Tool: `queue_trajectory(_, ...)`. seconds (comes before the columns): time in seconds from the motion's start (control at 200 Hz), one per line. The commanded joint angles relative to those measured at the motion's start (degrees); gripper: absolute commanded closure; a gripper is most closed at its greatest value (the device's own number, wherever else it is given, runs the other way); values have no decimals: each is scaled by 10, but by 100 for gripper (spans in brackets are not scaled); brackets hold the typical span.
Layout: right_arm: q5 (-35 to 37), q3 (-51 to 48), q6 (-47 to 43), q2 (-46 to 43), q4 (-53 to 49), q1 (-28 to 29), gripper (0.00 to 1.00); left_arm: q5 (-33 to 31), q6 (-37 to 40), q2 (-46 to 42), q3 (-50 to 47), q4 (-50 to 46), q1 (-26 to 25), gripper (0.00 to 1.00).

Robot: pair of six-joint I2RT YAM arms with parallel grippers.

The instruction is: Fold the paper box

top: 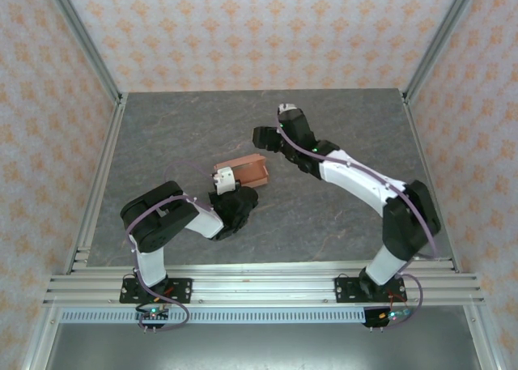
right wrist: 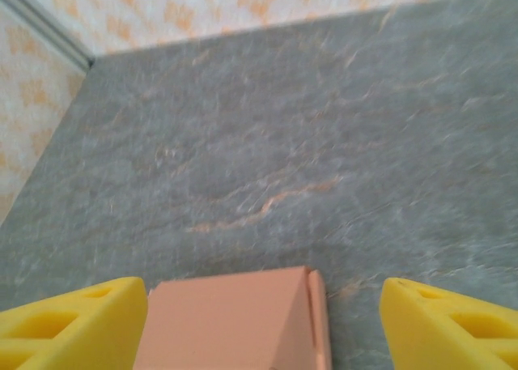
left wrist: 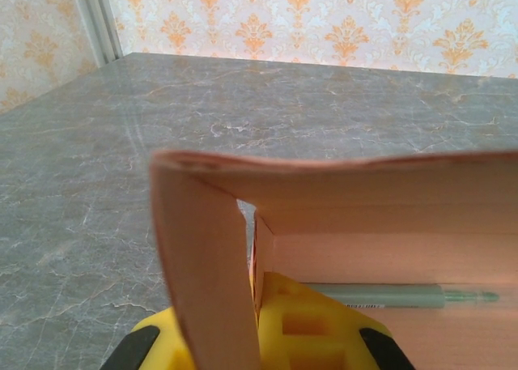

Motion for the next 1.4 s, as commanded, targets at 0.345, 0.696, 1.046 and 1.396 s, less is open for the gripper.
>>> queue_trajectory(0.345, -70, 43, 26, 81, -106, 1, 25, -11, 16, 19, -2, -41, -1, 98)
queue_trajectory(0.696, -66, 12, 38, 82, -89, 4, 27, 1, 22, 9, -11, -34, -2, 93)
queue_trajectory(1.046, -54, -11, 43, 85, -82, 5, 29, 22, 26, 4, -18, -29, -2, 89)
queue_trajectory(1.396, -49, -13, 47, 97, -76, 7, 30, 38, 21, -22, -39, -38, -12, 72)
